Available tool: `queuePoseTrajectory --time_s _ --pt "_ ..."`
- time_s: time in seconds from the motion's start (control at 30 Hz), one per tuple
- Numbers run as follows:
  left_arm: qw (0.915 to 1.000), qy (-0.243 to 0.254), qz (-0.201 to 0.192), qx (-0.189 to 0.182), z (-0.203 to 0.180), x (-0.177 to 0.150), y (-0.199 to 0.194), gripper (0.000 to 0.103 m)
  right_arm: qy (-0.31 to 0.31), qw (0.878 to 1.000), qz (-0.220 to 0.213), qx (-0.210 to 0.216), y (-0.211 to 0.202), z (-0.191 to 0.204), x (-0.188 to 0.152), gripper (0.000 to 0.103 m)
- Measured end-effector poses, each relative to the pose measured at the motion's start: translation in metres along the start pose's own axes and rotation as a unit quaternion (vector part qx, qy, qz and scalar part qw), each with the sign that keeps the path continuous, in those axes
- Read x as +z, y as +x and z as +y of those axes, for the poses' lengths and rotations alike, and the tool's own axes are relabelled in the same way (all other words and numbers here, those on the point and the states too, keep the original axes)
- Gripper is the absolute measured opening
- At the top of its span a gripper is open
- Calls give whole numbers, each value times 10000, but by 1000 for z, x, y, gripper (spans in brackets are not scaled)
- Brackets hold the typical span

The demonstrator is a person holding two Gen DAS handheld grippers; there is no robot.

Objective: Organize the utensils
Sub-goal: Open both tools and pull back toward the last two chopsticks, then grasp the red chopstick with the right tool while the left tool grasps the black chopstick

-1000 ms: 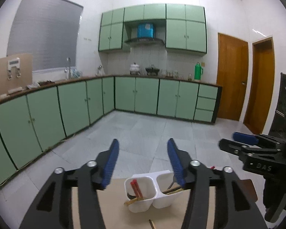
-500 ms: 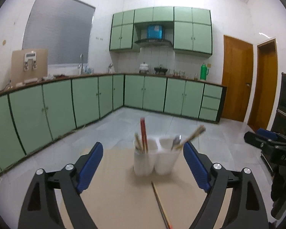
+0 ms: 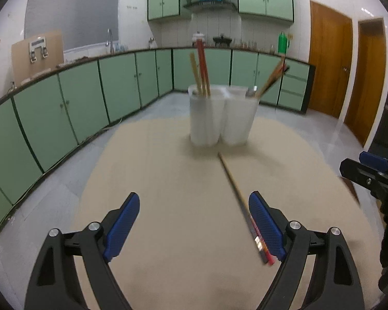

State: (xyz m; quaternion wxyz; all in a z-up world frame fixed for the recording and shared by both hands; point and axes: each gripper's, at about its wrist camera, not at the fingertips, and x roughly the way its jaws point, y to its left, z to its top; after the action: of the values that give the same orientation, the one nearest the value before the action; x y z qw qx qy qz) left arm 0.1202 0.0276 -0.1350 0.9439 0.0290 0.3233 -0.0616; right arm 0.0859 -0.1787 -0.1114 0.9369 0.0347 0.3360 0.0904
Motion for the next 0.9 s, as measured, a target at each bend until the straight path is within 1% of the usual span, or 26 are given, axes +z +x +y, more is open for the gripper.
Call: queuePoseTrajectory --time_s 0.27,0.5,0.6,0.63,0.67,0.87,0.9 --pt "9989 5 441 154 11 -30 18 85 -115 9985 533 53 25 22 -41 98" --pt "9973 -24 697 247 20 -46 26 85 -357 9949 928 138 40 41 -60 97" --pt "9968 -73 748 269 24 -48 26 85 -512 9930 1054 166 44 48 -65 87" --pt "9967 -89 754 271 25 -48 26 85 -545 9923 1096 176 45 49 -67 81" --pt "9967 -99 758 273 25 -48 26 85 -573 9914 1165 191 47 51 -68 78" --pt "9967 -123 762 245 26 -48 27 85 -660 9895 1275 192 49 55 -74 68" --pt "9967 -124 770 241 24 -48 27 85 -690 9893 1271 170 50 56 -74 68"
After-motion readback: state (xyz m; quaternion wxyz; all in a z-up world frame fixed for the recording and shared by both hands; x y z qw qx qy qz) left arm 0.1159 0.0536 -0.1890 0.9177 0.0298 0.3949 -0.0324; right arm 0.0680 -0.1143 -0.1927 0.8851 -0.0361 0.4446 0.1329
